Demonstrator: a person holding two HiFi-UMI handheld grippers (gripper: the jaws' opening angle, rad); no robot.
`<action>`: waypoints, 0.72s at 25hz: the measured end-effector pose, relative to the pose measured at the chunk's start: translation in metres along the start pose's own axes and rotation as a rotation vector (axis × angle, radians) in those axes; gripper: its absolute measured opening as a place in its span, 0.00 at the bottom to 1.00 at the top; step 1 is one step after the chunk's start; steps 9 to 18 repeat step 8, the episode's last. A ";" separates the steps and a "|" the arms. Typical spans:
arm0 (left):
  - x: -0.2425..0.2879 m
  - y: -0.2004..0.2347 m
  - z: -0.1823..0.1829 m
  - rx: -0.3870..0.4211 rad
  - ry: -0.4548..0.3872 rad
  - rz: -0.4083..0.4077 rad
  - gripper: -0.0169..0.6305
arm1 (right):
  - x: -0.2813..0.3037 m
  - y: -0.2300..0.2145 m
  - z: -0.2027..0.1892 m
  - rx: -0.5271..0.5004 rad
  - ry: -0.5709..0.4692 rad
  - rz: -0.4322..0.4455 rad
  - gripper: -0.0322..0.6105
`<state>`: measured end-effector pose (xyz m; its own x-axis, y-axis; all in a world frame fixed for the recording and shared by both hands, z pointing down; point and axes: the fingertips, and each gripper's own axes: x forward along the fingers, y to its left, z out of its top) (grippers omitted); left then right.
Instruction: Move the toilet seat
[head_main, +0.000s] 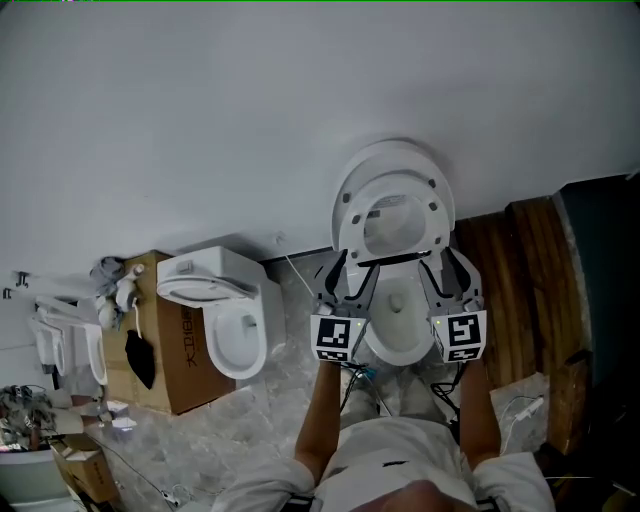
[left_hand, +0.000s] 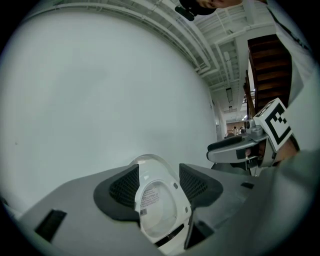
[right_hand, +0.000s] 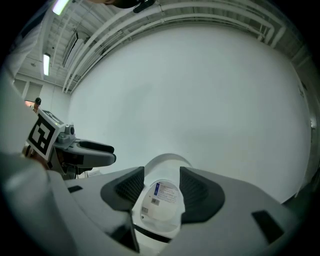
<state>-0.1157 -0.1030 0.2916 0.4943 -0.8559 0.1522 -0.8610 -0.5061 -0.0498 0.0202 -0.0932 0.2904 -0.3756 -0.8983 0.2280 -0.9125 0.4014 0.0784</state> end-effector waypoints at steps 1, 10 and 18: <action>-0.009 -0.003 0.005 0.003 -0.007 -0.010 0.44 | -0.010 0.006 0.005 -0.006 -0.004 -0.008 0.42; -0.085 -0.014 0.031 0.016 -0.042 -0.070 0.44 | -0.072 0.060 0.029 -0.010 -0.012 -0.040 0.42; -0.085 -0.014 0.031 0.016 -0.042 -0.070 0.44 | -0.072 0.060 0.029 -0.010 -0.012 -0.040 0.42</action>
